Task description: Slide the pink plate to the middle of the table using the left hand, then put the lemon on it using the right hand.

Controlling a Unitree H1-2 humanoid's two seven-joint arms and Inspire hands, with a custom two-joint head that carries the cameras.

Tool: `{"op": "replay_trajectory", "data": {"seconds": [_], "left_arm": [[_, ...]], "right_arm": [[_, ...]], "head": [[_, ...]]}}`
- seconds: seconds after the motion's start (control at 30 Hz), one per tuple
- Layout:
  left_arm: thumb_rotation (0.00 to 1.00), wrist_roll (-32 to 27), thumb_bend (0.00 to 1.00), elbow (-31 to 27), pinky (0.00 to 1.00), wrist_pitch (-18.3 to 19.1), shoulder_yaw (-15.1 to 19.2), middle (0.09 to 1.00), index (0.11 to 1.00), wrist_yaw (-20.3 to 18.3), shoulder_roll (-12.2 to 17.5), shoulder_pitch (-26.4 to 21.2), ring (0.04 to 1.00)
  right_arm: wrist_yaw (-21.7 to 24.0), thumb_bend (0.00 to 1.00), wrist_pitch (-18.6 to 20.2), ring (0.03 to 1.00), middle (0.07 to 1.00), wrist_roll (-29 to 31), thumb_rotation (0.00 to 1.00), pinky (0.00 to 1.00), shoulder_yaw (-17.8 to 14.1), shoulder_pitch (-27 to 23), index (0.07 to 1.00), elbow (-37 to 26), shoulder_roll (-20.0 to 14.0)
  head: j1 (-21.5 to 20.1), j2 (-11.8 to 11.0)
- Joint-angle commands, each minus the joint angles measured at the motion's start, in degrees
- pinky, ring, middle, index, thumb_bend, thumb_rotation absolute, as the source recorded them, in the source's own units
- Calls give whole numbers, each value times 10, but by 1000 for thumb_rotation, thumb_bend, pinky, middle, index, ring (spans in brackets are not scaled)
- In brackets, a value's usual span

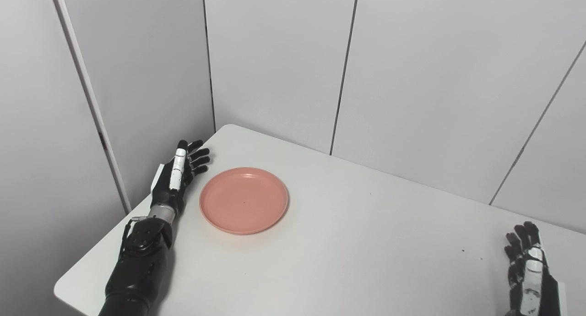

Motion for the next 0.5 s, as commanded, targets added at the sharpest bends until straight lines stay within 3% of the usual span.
{"op": "replay_trajectory", "data": {"seconds": [0.0,0.2,0.47], "left_arm": [[1000,-2,745,-15,808,16,-20,802,803,-21,-15,-14,809],[1000,10,800,-24,787,30,-42,793,803,-17,-21,-18,794],[1000,14,777,-72,803,62,-64,806,814,-14,-33,-15,810]], "right_arm": [[-1,582,2,937,939,1,944,969,-1,28,936,15,6],[-1,581,0,933,935,0,940,964,-1,28,933,13,5],[0,583,4,943,945,1,951,976,-1,29,943,10,5]], "head": [[-1,1],[0,2],[-1,3]]}}
